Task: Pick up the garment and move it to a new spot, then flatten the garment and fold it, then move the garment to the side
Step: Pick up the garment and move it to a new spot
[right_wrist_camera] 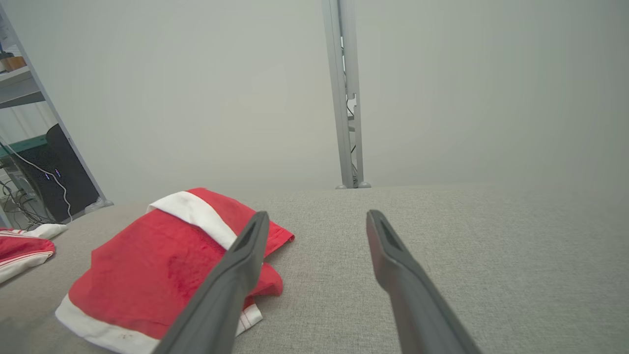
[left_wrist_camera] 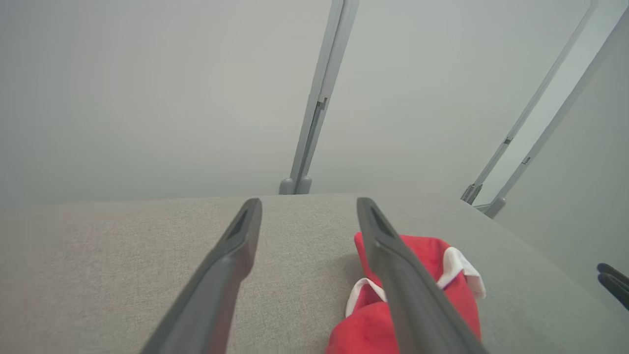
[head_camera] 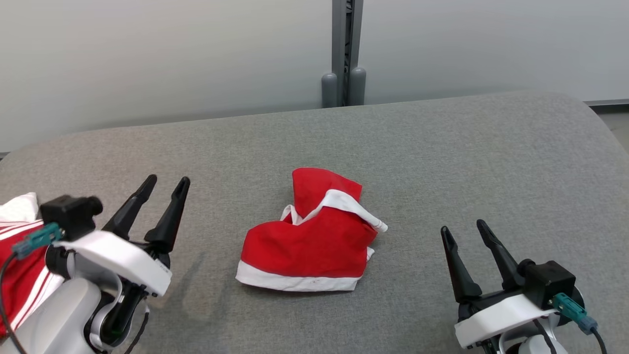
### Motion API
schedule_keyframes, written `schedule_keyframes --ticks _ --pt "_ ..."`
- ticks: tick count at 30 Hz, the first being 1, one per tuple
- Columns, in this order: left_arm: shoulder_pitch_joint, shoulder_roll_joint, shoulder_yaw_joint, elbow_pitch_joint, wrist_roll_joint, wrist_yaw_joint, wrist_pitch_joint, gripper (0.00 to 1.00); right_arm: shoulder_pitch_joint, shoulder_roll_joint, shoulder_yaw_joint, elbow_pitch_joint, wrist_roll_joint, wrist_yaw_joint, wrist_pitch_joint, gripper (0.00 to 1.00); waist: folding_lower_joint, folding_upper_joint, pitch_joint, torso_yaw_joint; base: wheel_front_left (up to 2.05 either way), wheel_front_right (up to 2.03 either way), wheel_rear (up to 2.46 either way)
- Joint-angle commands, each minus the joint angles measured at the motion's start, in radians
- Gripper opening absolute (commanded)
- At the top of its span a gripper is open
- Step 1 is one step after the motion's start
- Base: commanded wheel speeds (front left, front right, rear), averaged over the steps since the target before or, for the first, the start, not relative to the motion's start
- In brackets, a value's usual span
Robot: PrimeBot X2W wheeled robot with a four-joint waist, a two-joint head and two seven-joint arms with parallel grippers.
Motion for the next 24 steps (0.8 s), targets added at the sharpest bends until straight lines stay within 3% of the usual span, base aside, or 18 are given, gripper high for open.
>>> schedule_keyframes --ticks 1,15,18,24 --pt "0.028 0.011 0.016 -0.018 -0.008 0.012 -0.015 1.0 0.003 -0.008 -0.008 -0.004 -0.006 0.002 -0.002 1.0 0.0 -0.0001 -0.003 0.011 0.0 0.0 0.0" --pt "0.26 0.079 0.197 -0.186 0.052 0.124 -0.075 1.0 0.025 -0.008 -0.043 -0.028 -0.037 0.002 -0.002 1.0 0.0 -0.0001 -0.009 0.043 0.0 0.0 0.0" --pt "0.346 0.051 0.294 -0.244 0.125 0.155 -0.075 1.0 0.032 -0.008 -0.058 -0.044 -0.041 0.002 -0.002 1.0 0.0 -0.0001 -0.014 0.045 0.0 0.0 0.0" --pt "0.465 -0.015 0.398 -0.291 0.236 0.153 -0.075 1.0 0.048 -0.008 -0.067 -0.055 -0.038 0.002 -0.002 1.0 0.0 -0.0001 -0.024 0.043 0.0 0.0 0.0"
